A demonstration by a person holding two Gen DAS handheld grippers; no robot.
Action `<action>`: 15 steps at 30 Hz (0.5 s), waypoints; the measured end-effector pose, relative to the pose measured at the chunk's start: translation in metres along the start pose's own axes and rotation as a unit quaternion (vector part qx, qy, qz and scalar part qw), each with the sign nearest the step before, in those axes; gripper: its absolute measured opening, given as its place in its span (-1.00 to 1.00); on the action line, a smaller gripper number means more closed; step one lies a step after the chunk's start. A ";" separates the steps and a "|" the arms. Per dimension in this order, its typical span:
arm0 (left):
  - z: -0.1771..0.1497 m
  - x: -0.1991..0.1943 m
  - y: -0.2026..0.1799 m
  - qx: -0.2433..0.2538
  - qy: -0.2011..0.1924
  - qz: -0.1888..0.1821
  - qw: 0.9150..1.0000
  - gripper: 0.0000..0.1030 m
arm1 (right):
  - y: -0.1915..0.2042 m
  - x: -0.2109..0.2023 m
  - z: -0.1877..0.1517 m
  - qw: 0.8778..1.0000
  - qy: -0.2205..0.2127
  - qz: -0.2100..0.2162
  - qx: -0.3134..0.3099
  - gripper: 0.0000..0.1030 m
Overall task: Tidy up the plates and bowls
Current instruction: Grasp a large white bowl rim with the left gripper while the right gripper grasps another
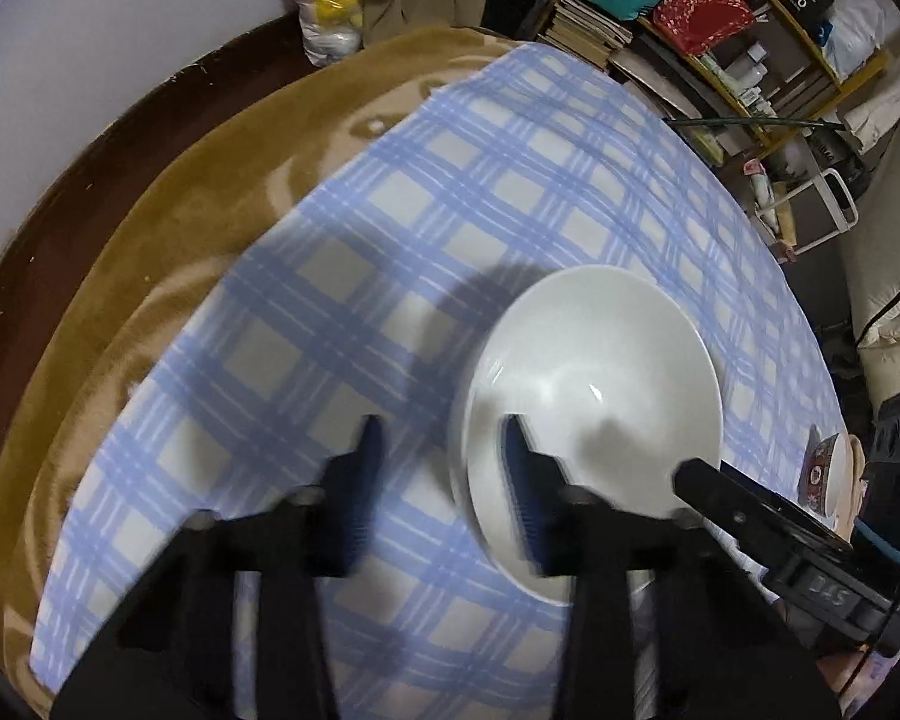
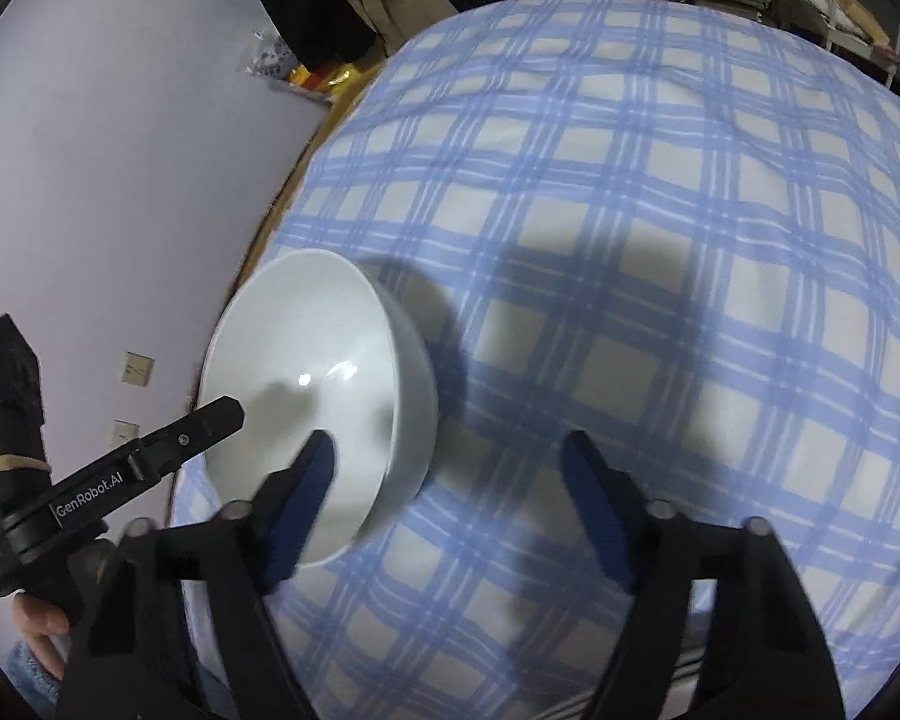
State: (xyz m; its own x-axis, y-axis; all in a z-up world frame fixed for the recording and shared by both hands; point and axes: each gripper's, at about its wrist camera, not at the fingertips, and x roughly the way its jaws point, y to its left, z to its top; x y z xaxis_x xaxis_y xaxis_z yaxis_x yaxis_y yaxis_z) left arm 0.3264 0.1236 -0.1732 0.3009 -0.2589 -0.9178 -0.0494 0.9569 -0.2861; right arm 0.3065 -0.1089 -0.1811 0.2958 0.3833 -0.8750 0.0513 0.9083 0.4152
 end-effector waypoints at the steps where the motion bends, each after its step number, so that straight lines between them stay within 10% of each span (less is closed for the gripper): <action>1: 0.000 0.002 -0.001 0.005 -0.005 0.003 1.000 -0.69 | 0.001 0.002 -0.001 1.000 0.000 -0.005 -0.001 -0.04; 4: -0.002 0.005 -0.005 0.012 -0.008 -0.003 1.000 -0.87 | 0.007 0.005 0.000 1.000 0.002 0.021 -0.009 -0.63; 15: -0.018 -0.002 -0.025 0.030 -0.023 0.010 0.999 -0.83 | 0.015 -0.022 -0.012 0.999 -0.017 -0.003 -0.039 -0.67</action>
State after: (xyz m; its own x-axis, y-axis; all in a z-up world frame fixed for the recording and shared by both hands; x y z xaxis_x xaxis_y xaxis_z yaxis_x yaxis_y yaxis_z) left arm 0.3095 0.0980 -0.1690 0.3434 -0.2341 -0.9096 -0.0002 0.9684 -0.2493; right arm 0.2889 -0.1014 -0.1588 0.3272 0.3725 -0.8684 -0.0212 0.9217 0.3874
